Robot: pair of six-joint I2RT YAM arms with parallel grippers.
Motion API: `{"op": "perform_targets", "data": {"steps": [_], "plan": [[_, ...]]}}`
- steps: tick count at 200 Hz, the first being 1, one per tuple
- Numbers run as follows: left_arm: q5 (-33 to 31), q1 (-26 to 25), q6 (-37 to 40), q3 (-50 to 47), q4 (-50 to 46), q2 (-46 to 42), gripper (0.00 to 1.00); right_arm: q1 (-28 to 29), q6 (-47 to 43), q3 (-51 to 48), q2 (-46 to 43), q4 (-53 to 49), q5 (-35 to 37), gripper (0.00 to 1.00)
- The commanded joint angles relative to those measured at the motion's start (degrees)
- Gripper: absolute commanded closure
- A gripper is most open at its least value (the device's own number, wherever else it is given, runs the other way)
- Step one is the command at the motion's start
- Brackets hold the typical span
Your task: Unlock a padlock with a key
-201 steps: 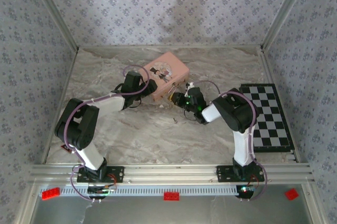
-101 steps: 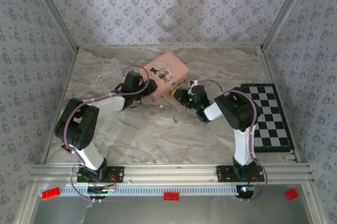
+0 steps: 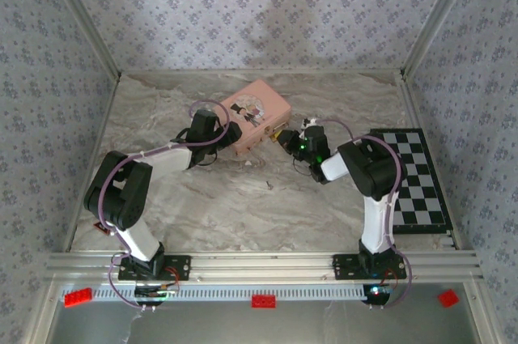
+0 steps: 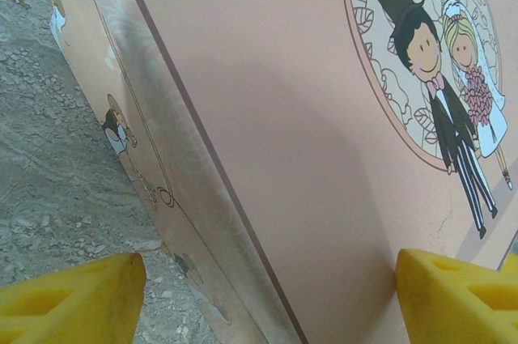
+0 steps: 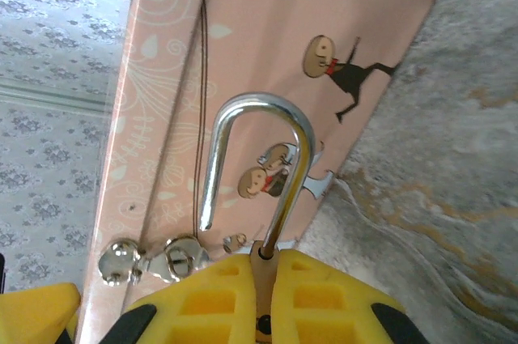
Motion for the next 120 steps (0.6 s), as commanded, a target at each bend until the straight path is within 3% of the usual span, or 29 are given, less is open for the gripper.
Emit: {"op": "perform_targets", "data": {"steps": [1, 73, 99, 120], "plan": [[-0.81, 0.22, 1.36, -2.67, -5.06, -0.51, 0.20, -0.47, -4.83, -1.77, -4.75, -5.77, -1.25, 0.91], [2.71, 1.63, 9.18, -9.03, -1.61, -12.58, 0.13, -0.11, -17.23, -8.81, -17.07, -24.93, -8.09, 0.91], [-1.34, 2.09, 9.68, -19.21, 4.73, -23.05, 0.09, 0.18, -22.81, -9.24, -22.30, -36.17, -8.73, 0.90], [-4.85, 2.84, 12.05, -24.94, 3.62, -31.66, 0.08, 0.05, -25.84, -8.17, -23.79, -43.88, -9.65, 0.90]]}}
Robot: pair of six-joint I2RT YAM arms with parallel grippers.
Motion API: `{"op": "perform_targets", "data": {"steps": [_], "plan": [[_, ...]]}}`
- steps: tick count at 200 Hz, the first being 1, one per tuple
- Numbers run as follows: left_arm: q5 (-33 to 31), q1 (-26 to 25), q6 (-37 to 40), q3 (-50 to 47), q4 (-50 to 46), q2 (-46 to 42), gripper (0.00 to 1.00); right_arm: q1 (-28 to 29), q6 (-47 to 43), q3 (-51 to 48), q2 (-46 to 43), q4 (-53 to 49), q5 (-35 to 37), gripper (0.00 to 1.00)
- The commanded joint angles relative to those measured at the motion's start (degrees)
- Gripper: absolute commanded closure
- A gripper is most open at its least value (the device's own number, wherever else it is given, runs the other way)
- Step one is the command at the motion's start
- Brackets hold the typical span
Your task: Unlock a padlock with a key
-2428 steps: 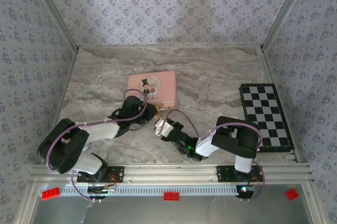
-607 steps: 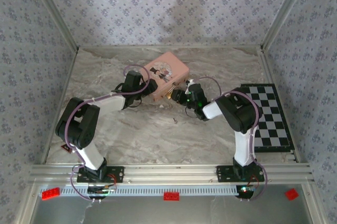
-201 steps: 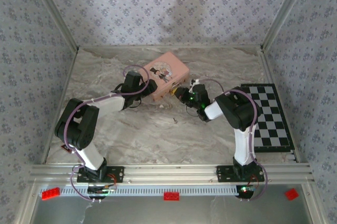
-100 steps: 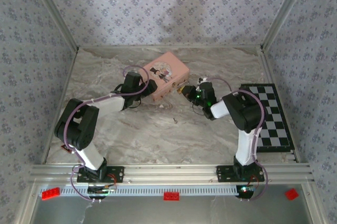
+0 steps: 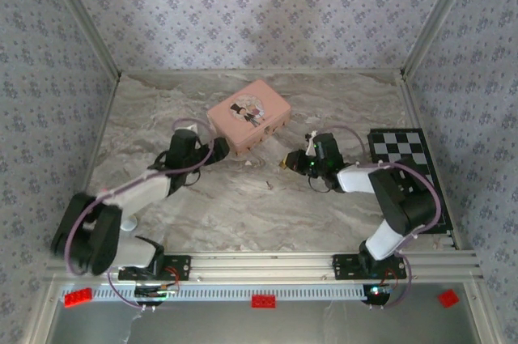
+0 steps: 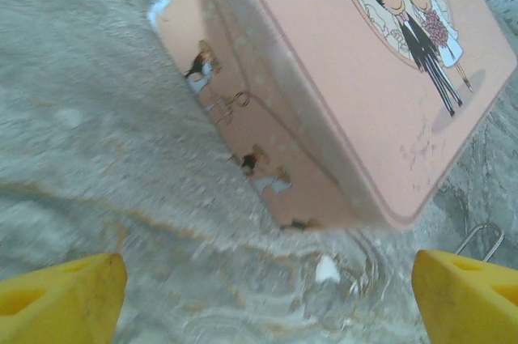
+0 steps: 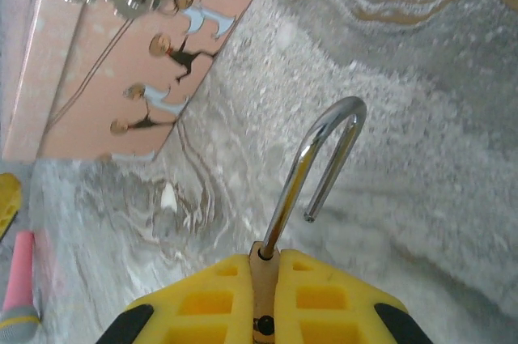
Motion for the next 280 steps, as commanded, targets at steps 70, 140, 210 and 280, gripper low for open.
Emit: {"op": "perform_targets", "data": {"steps": [70, 140, 210, 280], "plan": [[-11.51, 9.78, 8.82, -16.43, -15.89, -41.99, 0.01, 0.02, -14.17, 3.44, -1.93, -23.25, -0.20, 0.87], [-11.48, 13.01, 8.55, -18.38, -19.08, -47.73, 0.00, -0.55, -16.50, 3.13, -7.44, -29.04, 6.14, 0.58], [-25.24, 13.11, 7.63, -11.06, -16.88, -38.24, 0.00, -0.98, -25.91, 6.03, -27.21, -36.72, 23.24, 0.54], [-34.23, 13.11, 25.17, -7.19, 5.82, -17.28, 0.00, -2.87, -39.18, -3.34, -33.29, -17.00, 66.21, 0.48]]}}
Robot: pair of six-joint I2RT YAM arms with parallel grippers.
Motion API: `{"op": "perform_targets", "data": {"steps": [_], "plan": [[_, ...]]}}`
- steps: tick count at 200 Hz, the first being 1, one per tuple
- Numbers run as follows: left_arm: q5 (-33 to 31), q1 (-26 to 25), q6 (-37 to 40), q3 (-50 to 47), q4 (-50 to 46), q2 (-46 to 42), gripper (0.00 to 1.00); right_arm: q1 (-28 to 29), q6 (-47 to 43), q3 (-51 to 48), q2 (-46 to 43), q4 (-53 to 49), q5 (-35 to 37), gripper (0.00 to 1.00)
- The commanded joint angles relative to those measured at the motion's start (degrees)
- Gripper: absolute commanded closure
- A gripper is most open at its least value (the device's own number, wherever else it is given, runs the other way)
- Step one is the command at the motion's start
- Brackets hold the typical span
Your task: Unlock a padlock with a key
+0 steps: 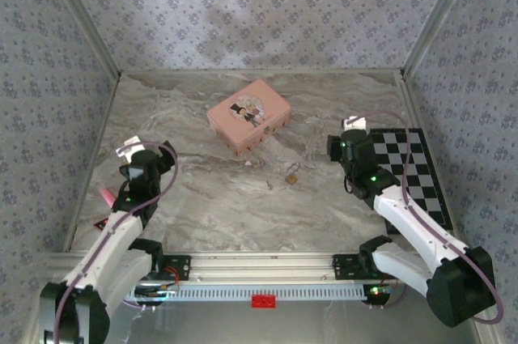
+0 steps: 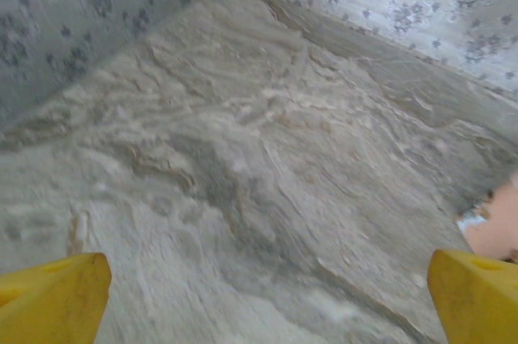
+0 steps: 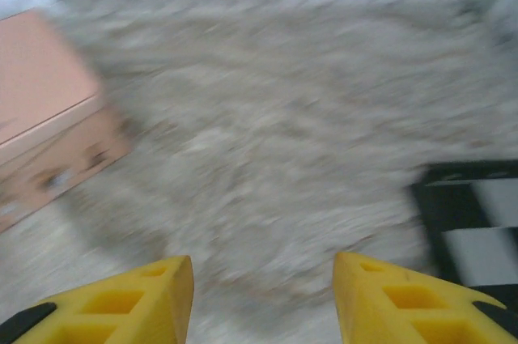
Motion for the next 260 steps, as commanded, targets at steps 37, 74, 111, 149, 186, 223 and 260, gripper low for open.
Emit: {"op": "perform_targets", "data": {"steps": [37, 74, 111, 149, 186, 223, 260], "plan": [[-6.62, 0.17, 23.80, 6.49, 14.17, 22.88, 0.00, -8.80, -3.76, -8.65, 11.24, 15.99, 17.85, 0.26], [1.91, 0.50, 32.12, -0.40, 28.71, 27.27, 0.00, -11.17, -8.42, -12.42, 18.29, 30.33, 11.92, 0.26], [9.94, 2.60, 33.35, -1.90, 36.33, 29.28, 0.00, -11.27, -14.45, -10.97, 23.83, 38.14, 6.28, 0.23], [17.90, 5.21, 31.77, 0.30, 35.07, 31.39, 0.00, -14.87, -17.52, -12.53, 28.49, 48.31, -3.22, 0.22], [18.51, 8.83, 26.89, -2.01, 49.10, 40.46, 0.00, -22.56, -12.21, -13.63, 30.26, 50.23, -14.66, 0.22], [24.10, 12.36, 24.49, 1.14, 42.03, 40.28, 0.00, -23.05, -12.43, -14.00, 30.80, 51.20, -16.25, 0.19], [24.10, 12.38, 24.53, 1.10, 42.13, 40.24, 0.00, -22.67, -11.99, -14.57, 30.79, 52.22, -13.78, 0.01]]}}
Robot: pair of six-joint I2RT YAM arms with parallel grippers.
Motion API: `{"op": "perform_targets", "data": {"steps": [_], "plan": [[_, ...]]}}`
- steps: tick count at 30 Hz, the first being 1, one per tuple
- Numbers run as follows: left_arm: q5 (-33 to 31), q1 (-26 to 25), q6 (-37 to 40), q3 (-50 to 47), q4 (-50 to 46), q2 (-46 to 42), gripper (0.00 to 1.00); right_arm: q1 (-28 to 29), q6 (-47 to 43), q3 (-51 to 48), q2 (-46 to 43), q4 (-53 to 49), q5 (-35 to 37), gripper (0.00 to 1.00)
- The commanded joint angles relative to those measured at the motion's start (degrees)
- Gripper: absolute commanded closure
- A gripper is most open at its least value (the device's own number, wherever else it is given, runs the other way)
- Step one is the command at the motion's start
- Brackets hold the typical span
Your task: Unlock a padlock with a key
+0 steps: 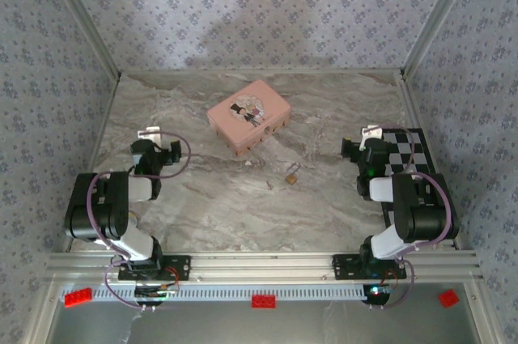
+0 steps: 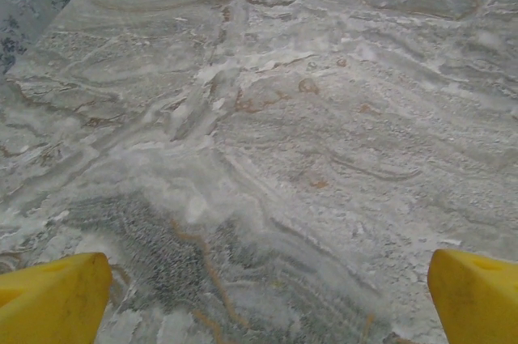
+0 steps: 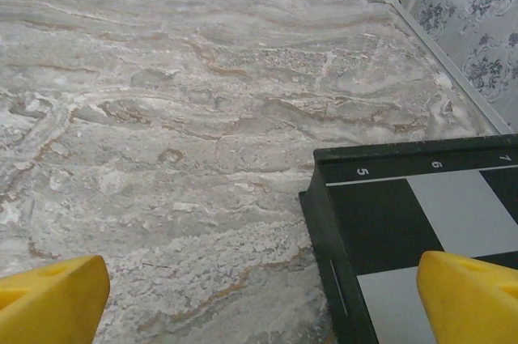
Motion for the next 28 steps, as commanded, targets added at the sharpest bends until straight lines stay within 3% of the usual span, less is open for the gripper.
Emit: {"op": "perform_targets", "data": {"steps": [1, 3, 28], "plan": [[1.98, 0.06, -1.13, 1.03, 1.26, -0.39, 0.00, 0.20, 1.13, -0.71, 0.34, 2.87, 1.39, 0.01], [1.98, 0.01, -1.18, 1.03, 1.26, -0.40, 0.00, 0.89, 1.69, -1.22, 0.51, 3.99, 5.46, 0.01], [1.81, -0.08, -1.14, 1.03, 1.26, -0.39, 0.00, 0.85, 1.74, -1.13, 0.43, 3.80, 5.46, 0.01]]}}
